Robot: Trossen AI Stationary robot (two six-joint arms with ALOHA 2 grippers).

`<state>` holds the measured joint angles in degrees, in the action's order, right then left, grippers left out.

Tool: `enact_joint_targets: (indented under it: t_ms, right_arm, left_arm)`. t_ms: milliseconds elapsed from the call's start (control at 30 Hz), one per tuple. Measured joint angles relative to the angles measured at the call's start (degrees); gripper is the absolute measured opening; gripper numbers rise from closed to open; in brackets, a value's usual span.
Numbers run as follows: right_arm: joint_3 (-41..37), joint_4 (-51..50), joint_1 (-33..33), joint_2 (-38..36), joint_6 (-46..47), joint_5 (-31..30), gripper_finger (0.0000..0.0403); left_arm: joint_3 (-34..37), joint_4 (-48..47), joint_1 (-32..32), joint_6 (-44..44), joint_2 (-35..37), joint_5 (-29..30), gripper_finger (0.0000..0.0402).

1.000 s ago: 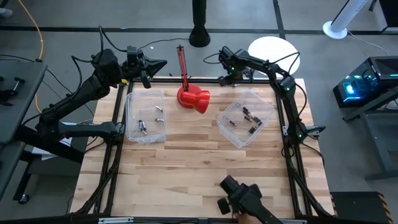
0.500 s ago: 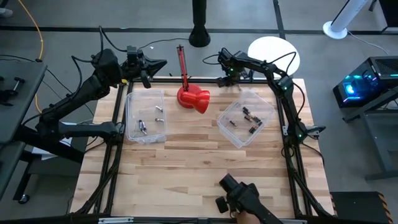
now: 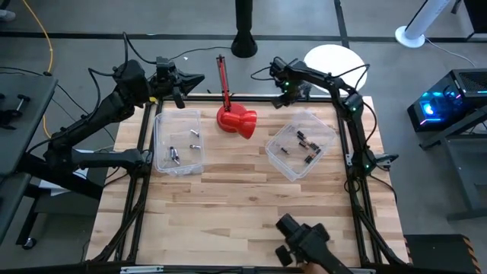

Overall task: Sort batteries
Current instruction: Put the silver battery into the left transparent bin

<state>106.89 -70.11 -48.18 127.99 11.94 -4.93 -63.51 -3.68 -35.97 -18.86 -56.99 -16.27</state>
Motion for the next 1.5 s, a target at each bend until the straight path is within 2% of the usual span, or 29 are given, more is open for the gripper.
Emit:
enact_joint_targets:
  t_ms: [200,300,400,667,767,867,1000,1133,1200,1333,1500]
  right_arm:
    - [0.0,-3.8,-3.9,-6.2,-0.3,-3.9,0.0124]
    - [-3.4,-3.0,-5.7,-11.1,0.8,-4.7,0.0124]
    - [-12.9,-0.6,-7.2,-17.8,3.7,-4.7,0.0124]
    - [-48.1,9.4,-8.1,-39.5,17.9,-3.6,0.0124]
    - [-54.2,14.8,-6.7,-44.5,20.5,-4.0,0.0124]
    - [-56.1,14.6,-6.2,-46.2,25.3,-4.5,0.0124]
    - [-55.9,10.0,-6.6,-48.2,28.2,-10.6,0.0124]
    - [-57.0,4.7,-6.9,-49.0,35.8,-16.2,0.0124]
    - [-58.8,5.5,-7.5,-49.0,38.9,-16.1,0.0124]
    - [-63.9,12.7,-8.6,-48.9,41.0,-12.1,0.0124]
    - [-71.0,21.0,-10.9,-49.2,45.4,-10.9,0.0124]
  left_arm:
    - [0.0,0.0,0.0,1.0,0.0,0.0,0.0000]
    - [0.0,0.0,0.0,1.5,0.0,0.0,0.0000]
    - [0.0,0.0,0.0,1.6,0.0,0.0,0.0000]
    - [0.0,1.0,0.0,3.6,-0.5,0.0,0.0000]
    - [0.0,1.3,0.0,3.5,-1.2,-0.1,0.0000]
    - [0.0,1.4,0.0,2.5,-2.2,-0.3,0.0000]
    - [0.0,1.3,0.0,1.3,-2.8,-2.6,0.0000]
    - [0.0,1.5,0.0,1.1,-3.1,-2.7,0.0000]
    - [0.0,2.1,0.0,1.1,-3.1,-2.7,0.0000]
    - [0.0,3.7,0.0,1.1,-3.0,-2.7,0.0000]
    - [0.0,4.0,0.0,1.0,-3.0,-2.7,0.0000]
